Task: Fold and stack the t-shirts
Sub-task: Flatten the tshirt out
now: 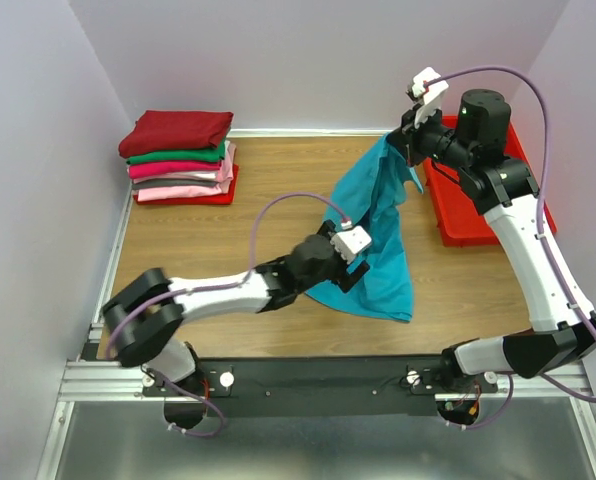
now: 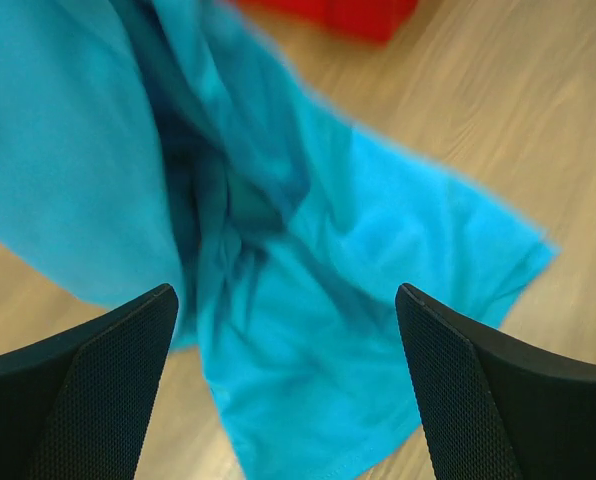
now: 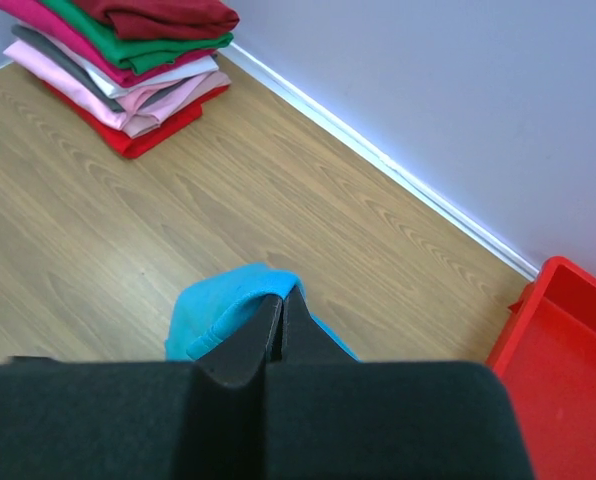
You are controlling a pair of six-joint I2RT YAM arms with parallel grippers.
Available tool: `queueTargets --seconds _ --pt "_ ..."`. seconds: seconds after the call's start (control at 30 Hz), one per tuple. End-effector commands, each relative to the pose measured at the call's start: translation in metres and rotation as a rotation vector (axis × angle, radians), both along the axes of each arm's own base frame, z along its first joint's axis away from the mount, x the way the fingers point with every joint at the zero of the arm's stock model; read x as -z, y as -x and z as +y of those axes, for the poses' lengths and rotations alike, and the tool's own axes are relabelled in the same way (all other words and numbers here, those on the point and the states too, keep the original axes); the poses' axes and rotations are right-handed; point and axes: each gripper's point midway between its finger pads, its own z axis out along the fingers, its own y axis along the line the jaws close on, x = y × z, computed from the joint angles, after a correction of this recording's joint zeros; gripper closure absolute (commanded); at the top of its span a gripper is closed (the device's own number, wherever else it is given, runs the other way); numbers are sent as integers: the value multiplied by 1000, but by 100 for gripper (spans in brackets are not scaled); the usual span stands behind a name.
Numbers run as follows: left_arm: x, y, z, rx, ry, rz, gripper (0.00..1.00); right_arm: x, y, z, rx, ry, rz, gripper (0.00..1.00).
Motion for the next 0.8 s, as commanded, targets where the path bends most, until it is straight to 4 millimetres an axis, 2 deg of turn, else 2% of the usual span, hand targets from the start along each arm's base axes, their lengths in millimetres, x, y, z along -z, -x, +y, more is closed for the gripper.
queueTargets --seconds 0.0,0.13,0.2,0.23,0.3,0.33,0.37,0.43,0.47,0.5,0.53,0.57,0.6,0.63,0.67,0.7,0.73,0.77 --pt "18 -55 13 -389 -38 -1 3 -17 13 3 -29 -45 -19 100" --pt "35 -85 31 -629 -108 -52 3 -14 16 3 -36 -54 -7 100" --pt "35 -93 36 -695 -111 -73 4 -13 17 3 -38 -57 -1 100" --pt "32 -99 41 -757 -114 -102 20 -11 18 3 -39 -58 4 100" --pt "24 -105 43 -798 -107 -121 76 -10 19 2 -35 -55 3 100" --pt "17 -106 45 -811 -96 -127 100 -10 19 -1 -23 -46 -5 100" --pt "11 -105 41 -783 -88 -127 100 -10 19 -3 -15 -40 -9 100" --pt "-14 -95 39 -730 -36 -125 100 -11 16 -12 28 -11 -33 99" --pt "-23 -86 27 -634 -11 -109 100 -14 14 -16 44 3 -49 100" --pt "-49 -69 28 -572 44 -112 100 -19 11 -25 87 31 -77 100" --pt "-62 -57 23 -504 83 -103 100 -25 9 -30 111 47 -98 100" --pt "-75 -35 6 -340 130 -76 100 -29 6 -35 133 63 -116 100" --pt "-101 -14 12 -280 227 -50 100 -44 5 -42 165 81 -159 100" --pt "-114 2 8 -197 270 -30 100 -52 4 -44 176 85 -176 100" --pt "-126 33 -5 -51 310 7 100 -58 3 -46 186 91 -191 100" --pt "-137 51 -7 19 334 26 100 -64 0 -48 195 92 -205 100" --pt "-157 78 -9 134 364 48 100 -79 -1 -49 206 83 -235 100" --pt "-165 103 -15 201 375 68 100 -88 -1 -50 213 73 -252 100"
